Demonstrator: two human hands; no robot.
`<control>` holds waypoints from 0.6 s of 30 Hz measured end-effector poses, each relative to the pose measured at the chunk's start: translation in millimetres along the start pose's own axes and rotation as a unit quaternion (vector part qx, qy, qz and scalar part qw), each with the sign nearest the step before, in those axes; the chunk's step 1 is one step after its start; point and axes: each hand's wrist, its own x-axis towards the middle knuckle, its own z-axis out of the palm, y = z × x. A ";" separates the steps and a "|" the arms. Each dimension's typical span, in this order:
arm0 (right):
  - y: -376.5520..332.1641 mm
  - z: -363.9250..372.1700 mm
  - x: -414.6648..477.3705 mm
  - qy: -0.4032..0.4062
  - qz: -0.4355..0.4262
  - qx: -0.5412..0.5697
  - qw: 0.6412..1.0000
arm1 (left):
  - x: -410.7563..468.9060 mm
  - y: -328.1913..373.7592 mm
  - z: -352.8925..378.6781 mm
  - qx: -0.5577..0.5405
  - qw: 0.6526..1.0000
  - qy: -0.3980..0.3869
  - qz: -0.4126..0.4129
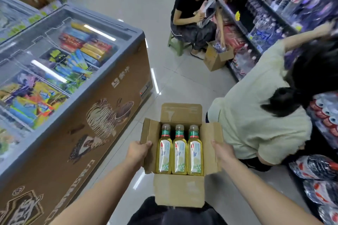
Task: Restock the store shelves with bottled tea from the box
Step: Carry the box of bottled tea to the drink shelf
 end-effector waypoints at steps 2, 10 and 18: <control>-42.2 14.5 25.7 0.003 0.007 0.000 1.000 | 26.7 44.6 -2.6 0.011 1.000 -0.005 -0.007; -218.4 66.9 134.9 -0.025 -0.016 -0.018 0.999 | 133.4 214.9 -2.3 0.010 1.000 0.025 0.001; -424.9 115.1 237.7 -0.042 -0.034 -0.046 0.997 | 233.0 395.5 3.8 -0.034 0.999 0.042 -0.008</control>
